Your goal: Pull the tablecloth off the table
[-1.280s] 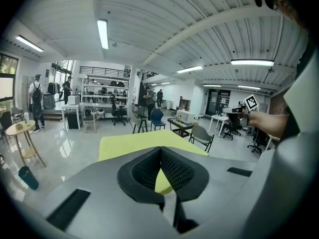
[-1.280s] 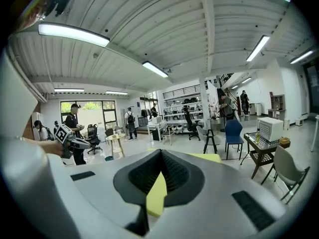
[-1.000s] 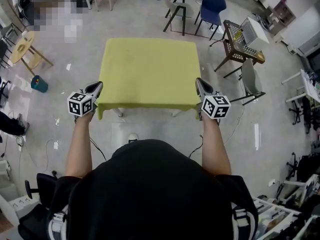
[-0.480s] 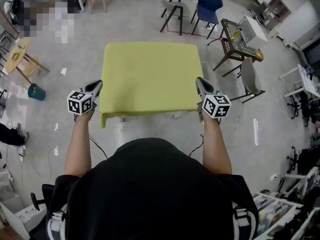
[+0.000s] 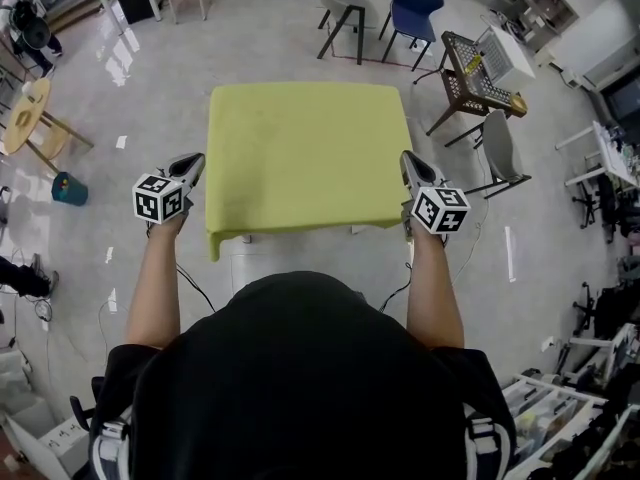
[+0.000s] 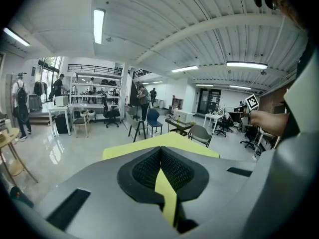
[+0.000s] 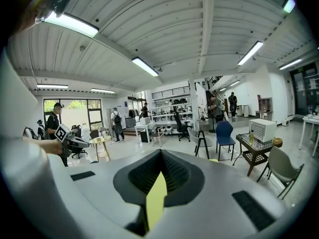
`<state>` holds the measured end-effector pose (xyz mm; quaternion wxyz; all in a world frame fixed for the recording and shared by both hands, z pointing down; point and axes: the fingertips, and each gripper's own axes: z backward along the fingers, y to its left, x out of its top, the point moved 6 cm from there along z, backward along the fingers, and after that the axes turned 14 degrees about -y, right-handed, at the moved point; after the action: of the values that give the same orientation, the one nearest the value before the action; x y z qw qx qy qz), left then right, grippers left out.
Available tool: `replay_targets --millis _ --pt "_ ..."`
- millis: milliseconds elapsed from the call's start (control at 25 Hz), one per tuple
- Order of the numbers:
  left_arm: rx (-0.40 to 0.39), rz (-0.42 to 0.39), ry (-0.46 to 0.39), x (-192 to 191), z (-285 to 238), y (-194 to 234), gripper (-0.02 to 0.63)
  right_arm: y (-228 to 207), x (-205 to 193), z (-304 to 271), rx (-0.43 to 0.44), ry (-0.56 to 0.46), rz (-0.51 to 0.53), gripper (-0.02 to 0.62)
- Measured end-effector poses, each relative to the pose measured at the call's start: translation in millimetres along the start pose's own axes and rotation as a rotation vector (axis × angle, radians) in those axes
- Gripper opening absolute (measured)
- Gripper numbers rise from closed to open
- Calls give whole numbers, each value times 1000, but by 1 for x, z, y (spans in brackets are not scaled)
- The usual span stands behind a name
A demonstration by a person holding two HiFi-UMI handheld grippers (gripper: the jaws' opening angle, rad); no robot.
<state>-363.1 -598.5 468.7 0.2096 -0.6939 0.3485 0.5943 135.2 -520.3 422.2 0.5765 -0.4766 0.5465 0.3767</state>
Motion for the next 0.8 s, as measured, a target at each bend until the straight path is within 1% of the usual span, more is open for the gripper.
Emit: replay_targets --millis 240,600,800 --pt "8 6 0 2 -12 3 22 -15 4 -6 -13 -15 0 15" --pt "71 6 -5 2 -41 -20 22 -81 0 -7 -10 -11 -11 15" --pt "116 3 -21 13 -54 -31 23 -114 6 -8 -2 -5 -12 15"
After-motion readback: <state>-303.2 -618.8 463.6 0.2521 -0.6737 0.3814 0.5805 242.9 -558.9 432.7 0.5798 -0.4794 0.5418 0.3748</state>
